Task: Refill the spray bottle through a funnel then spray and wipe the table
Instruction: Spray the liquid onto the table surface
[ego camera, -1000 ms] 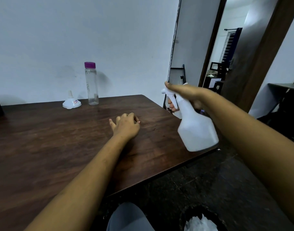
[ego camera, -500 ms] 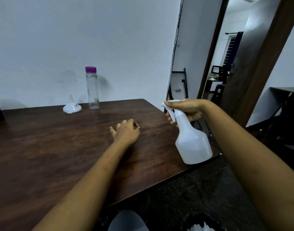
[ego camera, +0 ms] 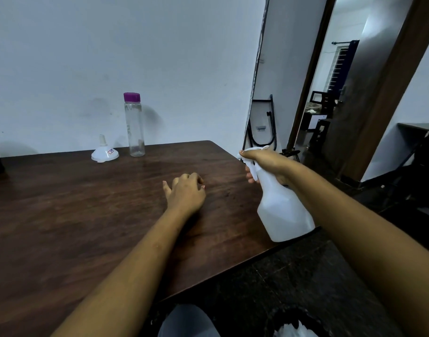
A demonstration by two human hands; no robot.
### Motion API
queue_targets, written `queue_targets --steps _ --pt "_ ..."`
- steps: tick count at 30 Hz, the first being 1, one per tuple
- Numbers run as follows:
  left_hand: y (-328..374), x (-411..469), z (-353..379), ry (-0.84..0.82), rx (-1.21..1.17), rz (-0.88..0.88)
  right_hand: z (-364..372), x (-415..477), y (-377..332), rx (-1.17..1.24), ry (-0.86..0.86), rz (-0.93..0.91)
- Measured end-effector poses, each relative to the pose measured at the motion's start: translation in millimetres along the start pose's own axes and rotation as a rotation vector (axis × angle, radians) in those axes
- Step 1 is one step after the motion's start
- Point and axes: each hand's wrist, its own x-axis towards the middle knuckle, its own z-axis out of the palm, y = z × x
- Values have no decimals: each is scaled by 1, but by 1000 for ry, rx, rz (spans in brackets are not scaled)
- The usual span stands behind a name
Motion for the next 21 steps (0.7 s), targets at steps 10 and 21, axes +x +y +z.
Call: queue_targets --steps 10,21 --pt "-28 43 13 -42 242 175 -4 31 8 -83 -65 85" --pt "-26 60 7 -168 151 104 -4 36 -3 -73 -238 399"
